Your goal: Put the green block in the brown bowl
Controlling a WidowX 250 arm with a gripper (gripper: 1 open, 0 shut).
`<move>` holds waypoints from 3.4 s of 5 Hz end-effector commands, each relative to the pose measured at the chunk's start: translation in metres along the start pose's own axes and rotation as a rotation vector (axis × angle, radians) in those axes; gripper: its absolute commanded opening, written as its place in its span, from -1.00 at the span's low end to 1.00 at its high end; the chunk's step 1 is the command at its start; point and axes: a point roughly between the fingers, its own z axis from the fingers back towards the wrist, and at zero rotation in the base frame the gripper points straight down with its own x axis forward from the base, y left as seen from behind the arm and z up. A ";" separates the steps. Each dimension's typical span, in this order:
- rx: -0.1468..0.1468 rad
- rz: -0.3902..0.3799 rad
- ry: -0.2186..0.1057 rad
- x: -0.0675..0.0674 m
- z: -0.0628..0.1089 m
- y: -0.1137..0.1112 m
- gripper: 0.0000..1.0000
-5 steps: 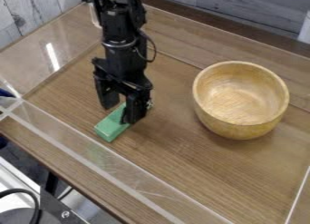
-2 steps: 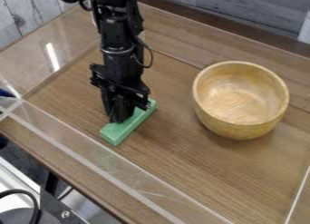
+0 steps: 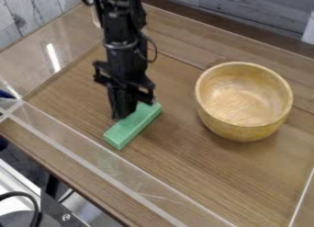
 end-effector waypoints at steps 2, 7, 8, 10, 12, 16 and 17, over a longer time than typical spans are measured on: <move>0.013 0.007 -0.118 0.019 0.064 -0.009 -1.00; 0.030 -0.034 -0.082 0.011 0.018 -0.005 1.00; 0.031 -0.035 -0.064 0.011 0.008 -0.005 1.00; 0.037 -0.034 -0.027 0.013 -0.015 -0.004 1.00; 0.035 -0.021 -0.035 0.016 -0.012 -0.004 -1.00; -0.012 0.012 -0.123 0.043 0.044 -0.030 -1.00; -0.029 -0.008 -0.135 0.062 0.054 -0.057 -1.00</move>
